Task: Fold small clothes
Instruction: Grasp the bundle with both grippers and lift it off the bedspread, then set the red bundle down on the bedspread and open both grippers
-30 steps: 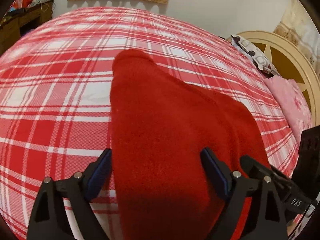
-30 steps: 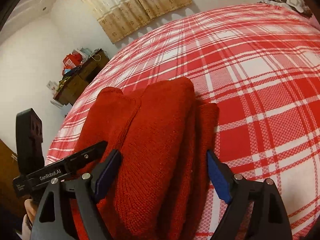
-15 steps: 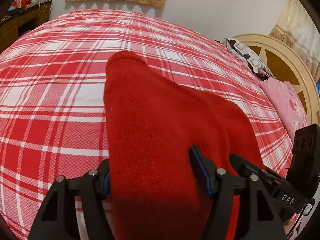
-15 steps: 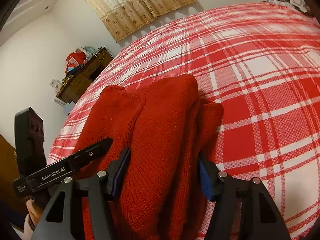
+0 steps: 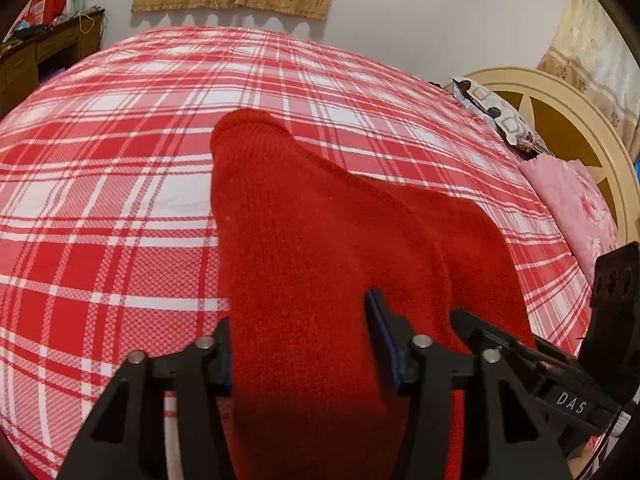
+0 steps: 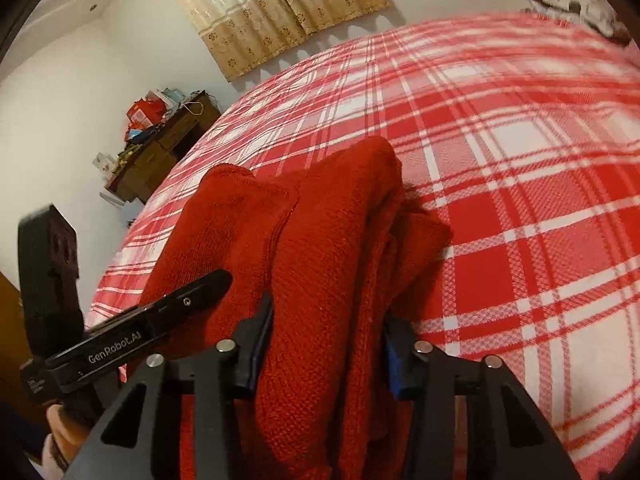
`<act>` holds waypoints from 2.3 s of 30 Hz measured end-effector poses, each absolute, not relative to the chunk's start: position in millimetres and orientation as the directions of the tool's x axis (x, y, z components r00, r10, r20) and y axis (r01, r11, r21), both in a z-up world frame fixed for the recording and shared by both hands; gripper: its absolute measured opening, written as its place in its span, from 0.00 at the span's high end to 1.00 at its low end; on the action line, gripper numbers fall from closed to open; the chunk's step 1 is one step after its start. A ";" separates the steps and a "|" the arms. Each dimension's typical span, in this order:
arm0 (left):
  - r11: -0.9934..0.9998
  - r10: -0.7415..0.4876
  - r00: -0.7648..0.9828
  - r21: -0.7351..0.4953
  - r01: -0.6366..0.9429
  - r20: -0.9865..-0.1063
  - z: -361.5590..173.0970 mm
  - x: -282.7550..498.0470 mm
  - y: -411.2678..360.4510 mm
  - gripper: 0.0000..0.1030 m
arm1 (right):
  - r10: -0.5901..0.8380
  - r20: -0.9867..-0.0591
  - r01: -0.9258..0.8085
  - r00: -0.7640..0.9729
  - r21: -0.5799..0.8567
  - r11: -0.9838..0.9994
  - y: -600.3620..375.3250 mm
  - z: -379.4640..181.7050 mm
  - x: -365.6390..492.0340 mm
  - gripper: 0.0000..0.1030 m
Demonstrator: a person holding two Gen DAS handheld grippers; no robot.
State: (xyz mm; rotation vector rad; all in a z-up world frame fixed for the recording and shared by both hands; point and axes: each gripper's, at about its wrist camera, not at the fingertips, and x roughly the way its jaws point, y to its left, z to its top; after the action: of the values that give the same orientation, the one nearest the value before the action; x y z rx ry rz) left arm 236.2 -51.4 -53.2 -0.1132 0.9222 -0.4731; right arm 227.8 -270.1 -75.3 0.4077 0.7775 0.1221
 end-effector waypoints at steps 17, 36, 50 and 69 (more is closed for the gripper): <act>0.903 -0.426 0.558 -0.303 0.304 -0.712 -24.7 195.9 -13.9 0.63 | 0.273 -0.602 -0.010 0.751 0.403 0.915 -218.8 -31.5 181.4 0.59; 0.964 -0.232 0.713 -0.256 0.075 -0.662 11.7 177.4 150.2 0.63 | 0.512 -0.546 -0.302 0.663 0.431 0.850 -33.9 7.1 214.3 0.59; 0.972 0.059 0.755 -0.133 -0.191 -0.653 20.1 166.9 299.5 0.63 | 0.753 -0.470 -0.479 0.460 0.583 0.656 144.7 -15.9 264.6 0.59; 0.891 0.203 0.663 -0.145 -0.430 -0.721 -56.7 205.2 379.4 0.20 | 0.693 -0.590 -0.399 0.415 0.567 0.721 178.5 -89.1 344.5 0.44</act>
State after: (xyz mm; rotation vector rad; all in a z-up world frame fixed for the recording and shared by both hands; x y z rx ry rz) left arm 205.2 379.4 -56.7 -0.3171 0.7676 0.3641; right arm 344.5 178.5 -89.1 0.3657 0.9088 0.7053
